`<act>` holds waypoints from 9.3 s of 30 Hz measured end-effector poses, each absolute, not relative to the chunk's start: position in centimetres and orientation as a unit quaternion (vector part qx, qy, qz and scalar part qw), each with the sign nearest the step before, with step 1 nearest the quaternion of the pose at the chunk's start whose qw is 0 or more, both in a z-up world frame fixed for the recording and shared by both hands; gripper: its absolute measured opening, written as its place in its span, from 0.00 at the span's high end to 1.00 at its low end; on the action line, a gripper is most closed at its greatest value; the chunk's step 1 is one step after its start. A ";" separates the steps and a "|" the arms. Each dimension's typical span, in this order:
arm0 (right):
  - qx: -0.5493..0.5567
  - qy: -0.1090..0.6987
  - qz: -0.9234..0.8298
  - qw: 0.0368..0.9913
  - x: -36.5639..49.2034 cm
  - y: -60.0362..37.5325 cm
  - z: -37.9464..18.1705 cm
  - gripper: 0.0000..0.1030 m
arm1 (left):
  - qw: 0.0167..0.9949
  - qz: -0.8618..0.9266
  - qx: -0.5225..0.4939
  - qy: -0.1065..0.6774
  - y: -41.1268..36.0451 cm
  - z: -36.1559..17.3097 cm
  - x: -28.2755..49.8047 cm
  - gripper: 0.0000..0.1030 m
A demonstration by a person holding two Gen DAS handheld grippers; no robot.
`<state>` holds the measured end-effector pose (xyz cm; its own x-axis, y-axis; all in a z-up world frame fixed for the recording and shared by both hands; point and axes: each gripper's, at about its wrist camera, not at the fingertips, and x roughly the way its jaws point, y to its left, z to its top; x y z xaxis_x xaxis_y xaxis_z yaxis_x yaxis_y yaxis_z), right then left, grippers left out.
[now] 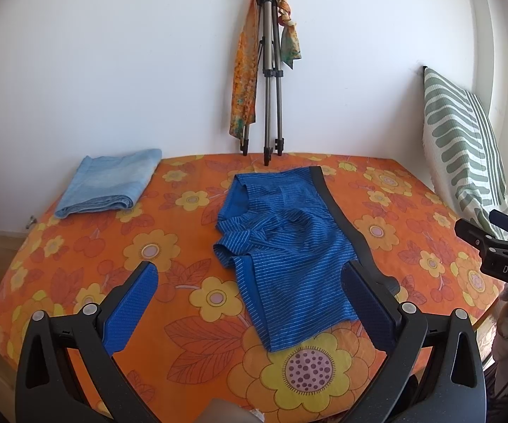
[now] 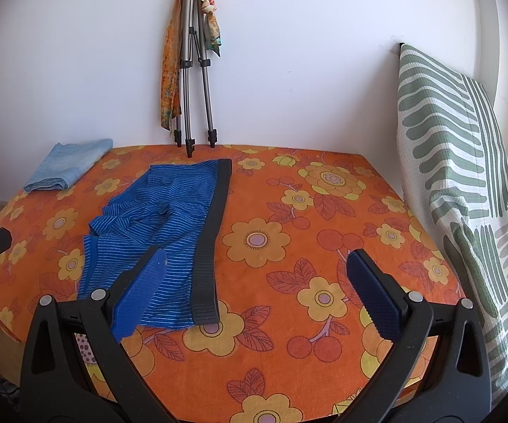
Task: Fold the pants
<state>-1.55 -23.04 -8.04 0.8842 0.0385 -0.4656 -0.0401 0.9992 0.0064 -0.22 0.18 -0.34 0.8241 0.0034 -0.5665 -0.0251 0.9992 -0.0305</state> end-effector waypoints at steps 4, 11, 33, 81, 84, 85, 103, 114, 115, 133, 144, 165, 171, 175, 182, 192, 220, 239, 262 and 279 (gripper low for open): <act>-0.001 0.241 0.021 0.970 -1.5 -23.0 -8.0 0.00 | 0.955 0.007 -0.018 0.296 0.2 -0.4 -0.2 0.00; 0.000 0.242 0.022 0.970 -1.4 -23.2 -8.0 0.00 | 0.955 0.007 -0.018 0.296 0.2 -0.4 -0.3 0.00; 0.037 0.237 0.044 0.970 -1.3 -24.0 -7.9 0.00 | 0.954 -0.002 -0.018 0.299 1.0 -1.1 -0.2 0.00; 0.058 0.355 0.113 0.926 24.9 -25.8 -7.2 0.17 | 0.906 -0.042 -0.112 0.405 9.2 -2.6 22.1 0.46; 0.055 0.365 0.126 0.921 27.2 -25.1 -7.5 0.17 | 0.897 -0.051 -0.114 0.425 9.1 -3.8 24.5 0.46; 0.055 0.369 0.135 0.918 28.0 -24.8 -7.7 0.17 | 0.894 -0.053 -0.113 0.430 9.0 -4.2 25.3 0.46; 0.089 0.424 0.193 0.880 40.4 -22.4 -13.8 0.22 | 0.862 -0.117 -0.091 0.485 7.2 -9.9 37.0 0.48; 0.126 0.438 0.230 0.860 42.7 -21.5 -15.4 0.28 | 0.854 -0.119 -0.083 0.499 6.8 -11.6 39.0 0.48; 0.124 0.438 0.232 0.860 42.8 -21.3 -15.4 0.28 | 0.855 -0.116 -0.081 0.500 6.8 -11.7 39.1 0.48; 0.122 0.443 0.243 0.854 43.5 -19.3 -16.5 0.61 | 0.869 -0.098 -0.020 0.485 4.5 -13.0 39.1 0.96; 0.113 0.434 0.248 0.859 42.5 -19.1 -15.0 0.73 | 0.886 -0.106 -0.028 0.450 4.3 -11.2 38.1 0.97; 0.082 0.380 0.244 0.888 31.0 -19.3 -6.5 0.74 | 0.904 -0.125 -0.076 0.401 5.1 -3.6 27.6 0.98; 0.066 0.367 0.241 0.896 25.2 -19.6 -5.4 0.74 | 0.907 -0.133 -0.076 0.393 4.6 -2.3 22.2 0.98; 0.060 0.361 0.240 0.899 21.1 -19.8 -5.8 0.74 | 0.906 -0.137 -0.082 0.393 4.2 -2.1 18.7 0.98; 0.055 0.362 0.235 0.900 14.4 -20.2 -8.4 0.74 | 0.900 -0.147 -0.093 0.399 3.2 -2.3 12.9 0.98; 0.032 0.369 0.227 0.901 7.6 -20.5 -11.9 0.75 | 0.879 -0.155 -0.092 0.442 1.3 -6.4 6.8 0.98; 0.015 0.422 0.207 0.882 3.5 -23.1 -16.7 0.35 | 0.837 -0.176 -0.051 0.516 -0.5 -10.4 2.4 0.92; -0.006 0.401 0.241 0.884 7.2 -18.6 -15.3 0.41 | 0.855 -0.190 -0.007 0.482 -5.1 -9.8 6.3 0.88; -0.020 0.414 0.199 0.888 12.1 -18.6 -16.3 0.42 | 0.849 -0.171 0.037 0.499 -5.7 -11.8 6.6 0.84; -0.013 0.424 0.229 0.876 18.9 -13.4 -15.9 0.39 | 0.849 -0.185 0.045 0.493 -6.3 -11.8 6.5 0.64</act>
<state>18.93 -13.45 -15.94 0.5359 0.3900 -0.7488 -0.4117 0.8950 0.1715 6.46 -6.26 -11.76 0.4448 -0.2694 -0.8542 0.3578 0.9277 -0.1063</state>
